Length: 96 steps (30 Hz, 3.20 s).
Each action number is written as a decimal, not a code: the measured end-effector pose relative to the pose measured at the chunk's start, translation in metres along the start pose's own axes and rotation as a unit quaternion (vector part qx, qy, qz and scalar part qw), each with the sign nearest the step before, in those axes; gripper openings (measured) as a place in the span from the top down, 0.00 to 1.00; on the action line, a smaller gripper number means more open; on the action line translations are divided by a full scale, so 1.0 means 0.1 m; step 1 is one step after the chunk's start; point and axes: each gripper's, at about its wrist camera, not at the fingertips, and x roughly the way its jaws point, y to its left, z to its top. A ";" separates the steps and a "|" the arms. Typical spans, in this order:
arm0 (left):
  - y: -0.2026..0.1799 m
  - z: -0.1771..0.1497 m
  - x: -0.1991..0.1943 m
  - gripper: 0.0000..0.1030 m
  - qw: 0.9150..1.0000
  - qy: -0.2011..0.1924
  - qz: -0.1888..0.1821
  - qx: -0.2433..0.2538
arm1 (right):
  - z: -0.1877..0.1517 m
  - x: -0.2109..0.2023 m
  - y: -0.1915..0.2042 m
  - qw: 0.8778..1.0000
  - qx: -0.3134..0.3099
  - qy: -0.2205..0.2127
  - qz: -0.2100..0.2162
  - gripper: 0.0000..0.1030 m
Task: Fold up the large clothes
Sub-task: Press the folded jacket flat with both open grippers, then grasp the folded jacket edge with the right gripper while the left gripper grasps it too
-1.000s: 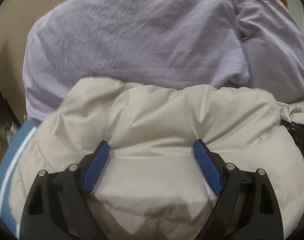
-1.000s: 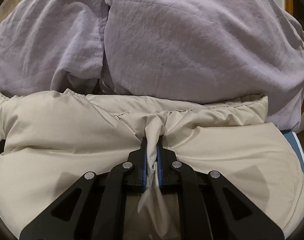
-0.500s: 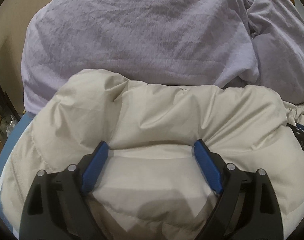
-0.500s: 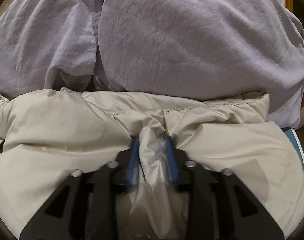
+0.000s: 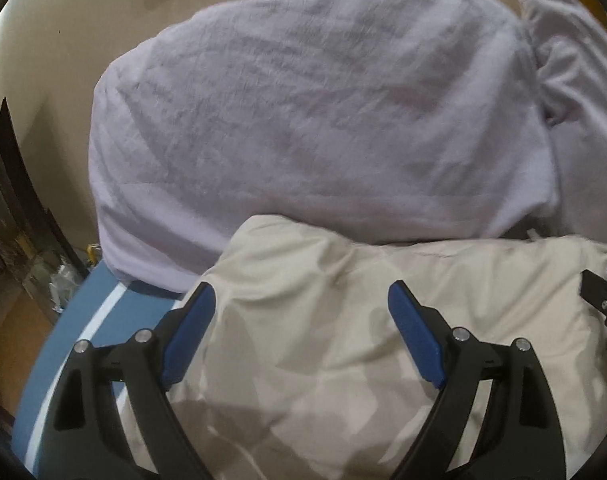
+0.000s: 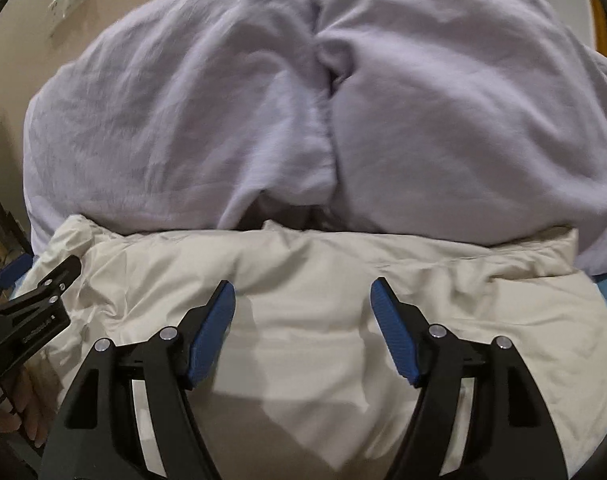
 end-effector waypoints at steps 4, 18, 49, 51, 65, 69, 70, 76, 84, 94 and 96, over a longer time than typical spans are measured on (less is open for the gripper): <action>0.09 -0.07 0.19 0.14 1.000 0.029 0.009 -0.010 | -0.04 0.22 0.08 1.000 -0.020 0.014 -0.017 0.30; 0.07 -0.25 0.48 0.07 0.998 0.061 0.008 -0.019 | 0.02 0.69 0.17 0.998 -0.014 0.060 -0.031 0.22; -0.64 -0.28 -0.19 0.07 0.997 0.021 -0.066 0.029 | -0.25 0.36 -1.14 0.990 0.044 0.028 -0.130 0.17; -0.60 -0.31 -0.08 0.06 0.996 0.034 -0.077 0.013 | -0.29 0.47 -1.13 0.989 0.036 0.029 -0.137 0.14; -0.65 -0.43 0.16 0.04 0.995 0.043 -0.089 -0.006 | -0.40 0.79 -1.18 0.986 0.021 0.058 -0.157 0.08; -0.61 -0.44 0.25 0.04 0.995 0.046 -0.091 -0.008 | -0.41 0.84 -1.20 0.986 0.022 0.063 -0.155 0.07; -0.58 -0.47 0.24 0.04 0.995 0.046 -0.091 -0.008 | -0.40 0.85 -1.21 0.986 0.022 0.063 -0.154 0.07; -0.61 -0.47 0.33 0.04 0.995 0.049 -0.092 -0.009 | -0.40 0.91 -1.23 0.986 0.024 0.066 -0.153 0.07; -0.68 -0.45 0.32 0.04 0.994 0.051 -0.092 -0.010 | -0.38 0.92 -1.16 0.985 0.024 0.070 -0.153 0.06; -0.71 -0.45 0.37 0.03 0.994 0.053 -0.095 -0.013 | -0.34 0.85 -1.31 0.986 0.029 0.072 -0.150 0.05; -0.70 -0.46 0.37 0.03 0.994 0.053 -0.096 -0.014 | -0.34 0.84 -1.30 0.986 0.028 0.073 -0.150 0.05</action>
